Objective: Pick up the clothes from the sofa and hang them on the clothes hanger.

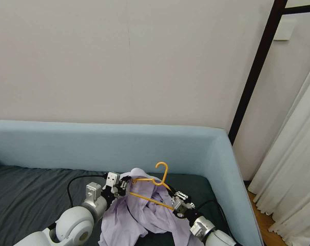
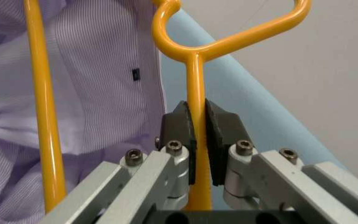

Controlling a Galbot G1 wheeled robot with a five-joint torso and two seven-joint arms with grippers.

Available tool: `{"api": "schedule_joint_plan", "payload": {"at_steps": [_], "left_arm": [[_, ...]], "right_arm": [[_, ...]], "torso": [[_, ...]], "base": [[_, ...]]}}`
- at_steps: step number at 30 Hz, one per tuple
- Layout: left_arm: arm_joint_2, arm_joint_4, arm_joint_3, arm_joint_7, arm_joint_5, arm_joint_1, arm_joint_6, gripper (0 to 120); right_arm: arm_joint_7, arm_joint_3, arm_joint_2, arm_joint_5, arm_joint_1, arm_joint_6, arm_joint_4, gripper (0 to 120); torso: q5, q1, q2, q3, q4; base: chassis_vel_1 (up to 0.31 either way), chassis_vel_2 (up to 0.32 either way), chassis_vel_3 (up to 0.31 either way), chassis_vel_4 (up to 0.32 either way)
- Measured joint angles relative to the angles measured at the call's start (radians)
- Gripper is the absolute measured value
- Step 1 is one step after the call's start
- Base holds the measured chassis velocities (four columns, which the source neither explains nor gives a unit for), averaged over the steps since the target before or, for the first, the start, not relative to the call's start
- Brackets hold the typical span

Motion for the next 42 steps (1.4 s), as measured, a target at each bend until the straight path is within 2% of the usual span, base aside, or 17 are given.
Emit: {"api": "schedule_joint_plan", "payload": {"at_steps": [11, 22, 33, 42], "left_arm": [[-0.045, -0.004, 0.064, -0.024, 0.008, -0.057, 0.011, 0], [-0.055, -0.036, 0.121, -0.026, 0.014, -0.07, 0.025, 0], [-0.051, -0.054, 0.128, -0.037, 0.048, -0.04, 0.027, 0], [-0.082, -0.035, 0.118, -0.068, 0.056, -0.032, 0.024, 3]], "right_arm": [[0.004, -0.009, 0.011, -0.042, 0.02, -0.005, -0.012, 5], [0.0, -0.022, 0.02, -0.039, 0.05, -0.005, -0.022, 5], [-0.005, 0.003, 0.009, -0.017, 0.052, -0.001, -0.015, 5], [-0.023, 0.015, 0.0, -0.043, 0.028, 0.031, 0.016, 5]], "torso": [[0.0, 0.0, 0.0, 0.0, -0.0001], [0.0, 0.0, 0.0, 0.0, -0.0001], [0.0, 0.0, 0.0, 0.0, -0.0001], [0.0, 0.0, 0.0, 0.0, 0.0]], "base": [[0.0, 0.0, 0.0, 0.0], [0.0, 0.0, 0.0, 0.0], [0.0, 0.0, 0.0, 0.0], [0.0, 0.0, 0.0, 0.0]]}}
